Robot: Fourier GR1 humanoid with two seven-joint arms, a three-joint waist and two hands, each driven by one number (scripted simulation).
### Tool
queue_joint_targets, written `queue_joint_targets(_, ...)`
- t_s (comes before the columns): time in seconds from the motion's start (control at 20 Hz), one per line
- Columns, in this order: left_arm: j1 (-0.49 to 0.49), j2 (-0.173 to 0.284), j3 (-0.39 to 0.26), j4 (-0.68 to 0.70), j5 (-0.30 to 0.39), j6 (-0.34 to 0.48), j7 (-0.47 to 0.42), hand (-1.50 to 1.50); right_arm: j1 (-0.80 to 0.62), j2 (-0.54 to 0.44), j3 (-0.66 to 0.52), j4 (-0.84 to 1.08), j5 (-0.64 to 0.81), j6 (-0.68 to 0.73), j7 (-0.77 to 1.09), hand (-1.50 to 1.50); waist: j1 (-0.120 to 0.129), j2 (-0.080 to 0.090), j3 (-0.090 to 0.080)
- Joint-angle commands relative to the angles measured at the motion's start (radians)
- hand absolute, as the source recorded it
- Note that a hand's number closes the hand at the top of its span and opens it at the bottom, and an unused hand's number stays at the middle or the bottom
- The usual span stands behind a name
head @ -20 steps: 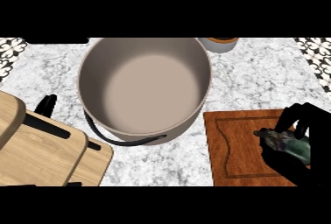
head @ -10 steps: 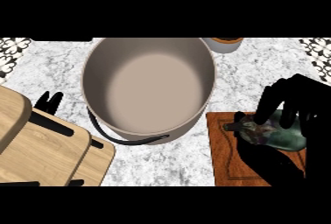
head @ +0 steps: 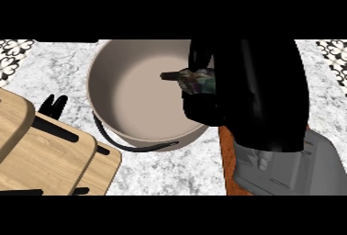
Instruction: Pick the eggplant from the cutting board and place it in the pot
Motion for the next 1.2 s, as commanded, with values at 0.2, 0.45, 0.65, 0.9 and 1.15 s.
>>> queue_joint_targets(0.2, -0.018, -0.013, 0.014, 0.016, -0.004, 0.001, -0.008, 0.0, -0.115, 0.123, -0.034, 0.382, -0.027, -0.057, -0.003, 1.5, 0.002, 0.003, 0.003)
queue_joint_targets(0.45, -0.035, -0.013, 0.006, -0.015, -0.021, 0.004, 0.016, 0.0, -0.107, 0.125, 0.01, 0.582, -0.134, -0.23, -0.045, 1.5, 0.016, 0.005, 0.004)
queue_joint_targets(0.65, -0.026, -0.023, 0.006, 0.003, -0.014, -0.01, -0.006, 0.0, -0.029, 0.125, 0.043, 0.64, -0.232, -0.34, -0.047, -1.5, 0.013, 0.005, 0.004)
queue_joint_targets(0.9, -0.05, -0.055, -0.006, 0.012, -0.034, 0.018, 0.009, 0.0, -0.043, 0.125, 0.044, 0.726, -0.352, -0.582, -0.169, -1.5, 0.024, 0.007, 0.005)
queue_joint_targets(1.15, -0.014, -0.056, -0.009, 0.01, -0.043, 0.015, -0.041, 0.0, -0.107, 0.125, 0.001, 0.752, -0.381, -0.84, -0.2, -1.5, 0.037, 0.008, 0.004)
